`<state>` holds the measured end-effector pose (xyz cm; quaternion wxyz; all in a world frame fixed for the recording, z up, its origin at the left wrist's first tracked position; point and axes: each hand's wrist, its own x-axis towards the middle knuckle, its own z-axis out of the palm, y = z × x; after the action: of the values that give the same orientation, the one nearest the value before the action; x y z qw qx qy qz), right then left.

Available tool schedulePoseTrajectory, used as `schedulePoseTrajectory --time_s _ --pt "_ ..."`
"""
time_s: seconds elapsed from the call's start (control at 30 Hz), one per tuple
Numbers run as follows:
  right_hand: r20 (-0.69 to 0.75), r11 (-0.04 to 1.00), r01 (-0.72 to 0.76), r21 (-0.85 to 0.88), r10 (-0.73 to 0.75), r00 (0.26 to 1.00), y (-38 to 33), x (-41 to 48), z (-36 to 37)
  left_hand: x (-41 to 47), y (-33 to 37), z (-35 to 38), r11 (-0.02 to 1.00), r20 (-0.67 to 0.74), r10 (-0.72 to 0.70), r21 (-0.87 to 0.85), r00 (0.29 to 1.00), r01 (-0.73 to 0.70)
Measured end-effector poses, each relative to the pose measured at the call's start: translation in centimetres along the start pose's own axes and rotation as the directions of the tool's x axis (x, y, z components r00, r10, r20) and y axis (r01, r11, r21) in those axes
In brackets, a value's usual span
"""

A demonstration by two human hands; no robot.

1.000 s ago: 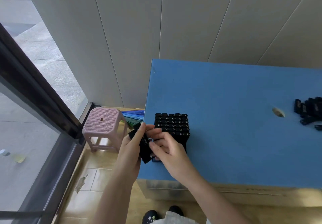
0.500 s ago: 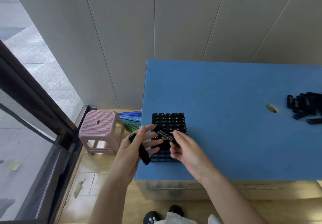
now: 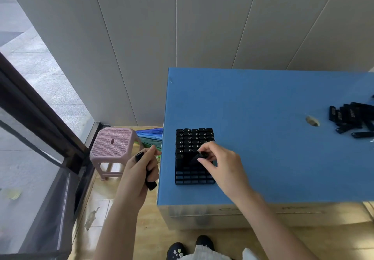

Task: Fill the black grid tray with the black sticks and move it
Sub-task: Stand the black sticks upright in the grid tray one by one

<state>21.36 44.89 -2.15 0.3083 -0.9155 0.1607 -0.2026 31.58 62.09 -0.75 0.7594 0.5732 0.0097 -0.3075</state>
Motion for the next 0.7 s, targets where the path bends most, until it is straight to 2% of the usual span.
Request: schedulePoseTrajectory --time_s 0.27,0.57,0.63,0.7 --pt "0.034 0.977 0.207 -0.057 -0.205 0.978 -0.2 0.7 1.6 -0.3 -0.2 -0.2 1.0 -0.008 0.011 -0.009 1.0 -0.011" --pt "0.073 0.919 0.277 -0.281 -0.268 0.961 -1.1 1.1 1.5 -0.5 -0.5 0.2 0.995 -0.02 -0.031 -0.095 0.999 0.029" --pt "0.068 0.94 0.24 -0.243 -0.23 0.971 -1.3 0.5 1.5 -0.6 -0.6 0.4 0.991 -0.002 -0.03 -0.127 1.0 0.029" --pt "0.045 0.994 0.101 -0.041 -0.099 0.994 -2.1 -0.4 1.2 -0.7 -0.6 0.7 0.985 0.025 -0.035 -0.167 0.999 0.039"
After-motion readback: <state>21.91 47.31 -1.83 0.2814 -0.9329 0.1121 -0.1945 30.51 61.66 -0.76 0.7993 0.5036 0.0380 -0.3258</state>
